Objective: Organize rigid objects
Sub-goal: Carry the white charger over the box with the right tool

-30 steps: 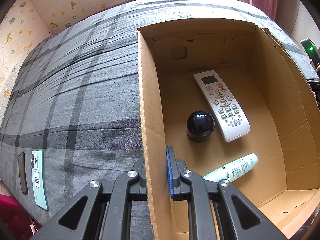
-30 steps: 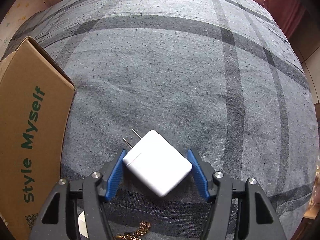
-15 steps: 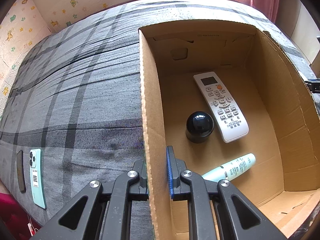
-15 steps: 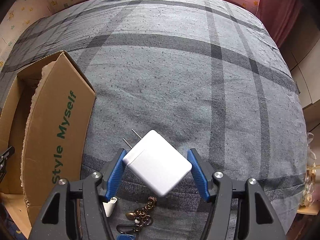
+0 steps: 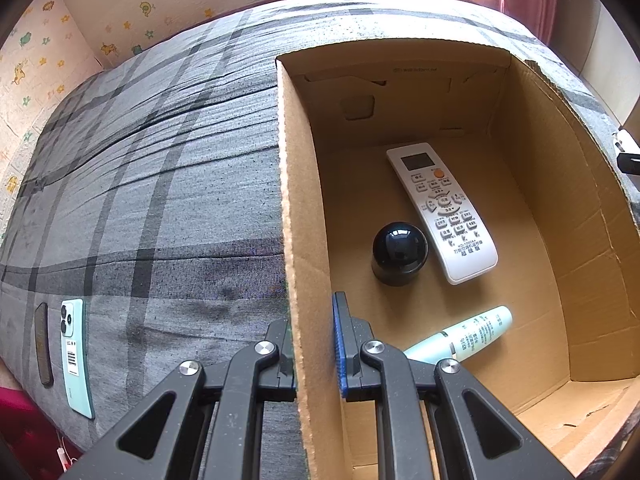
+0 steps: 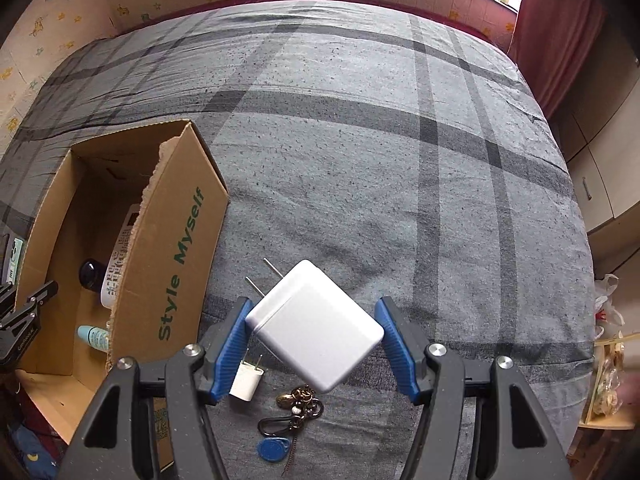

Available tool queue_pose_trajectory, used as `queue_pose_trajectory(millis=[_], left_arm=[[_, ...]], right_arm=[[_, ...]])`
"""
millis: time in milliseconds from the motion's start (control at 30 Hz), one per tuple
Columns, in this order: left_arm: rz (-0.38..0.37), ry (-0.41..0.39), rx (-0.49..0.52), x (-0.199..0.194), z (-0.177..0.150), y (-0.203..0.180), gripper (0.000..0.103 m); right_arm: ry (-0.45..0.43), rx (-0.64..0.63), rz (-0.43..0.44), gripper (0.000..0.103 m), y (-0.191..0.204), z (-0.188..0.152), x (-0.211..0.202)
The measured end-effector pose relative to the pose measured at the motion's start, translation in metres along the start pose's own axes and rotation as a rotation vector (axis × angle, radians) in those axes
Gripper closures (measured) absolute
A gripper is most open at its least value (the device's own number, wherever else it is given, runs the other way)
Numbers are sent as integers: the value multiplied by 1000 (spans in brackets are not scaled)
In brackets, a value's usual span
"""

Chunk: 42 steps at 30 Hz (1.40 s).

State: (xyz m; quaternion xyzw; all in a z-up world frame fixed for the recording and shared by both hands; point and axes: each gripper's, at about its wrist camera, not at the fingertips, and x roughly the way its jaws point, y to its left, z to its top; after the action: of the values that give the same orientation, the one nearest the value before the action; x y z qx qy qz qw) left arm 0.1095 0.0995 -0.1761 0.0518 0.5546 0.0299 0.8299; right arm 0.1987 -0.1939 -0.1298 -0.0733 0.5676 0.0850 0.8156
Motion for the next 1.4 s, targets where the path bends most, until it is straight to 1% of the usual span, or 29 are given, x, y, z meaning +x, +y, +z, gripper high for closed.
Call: queue_pose_trajectory(millis=[467, 800, 1067, 1400], left_arm=[[-5, -5, -7, -2, -1, 2, 89], [-11, -5, -13, -2, -1, 2, 89], [-15, -8, -15, -2, -1, 3, 89], [-19, -6, -17, -1, -1, 4, 89]], right_arm=[[-53, -49, 11, 36, 31, 2, -48], [-86, -136, 67, 36, 83, 7, -72], [-93, -208, 122, 36, 129, 9, -74], [-55, -262, 159, 36, 169, 6, -54]])
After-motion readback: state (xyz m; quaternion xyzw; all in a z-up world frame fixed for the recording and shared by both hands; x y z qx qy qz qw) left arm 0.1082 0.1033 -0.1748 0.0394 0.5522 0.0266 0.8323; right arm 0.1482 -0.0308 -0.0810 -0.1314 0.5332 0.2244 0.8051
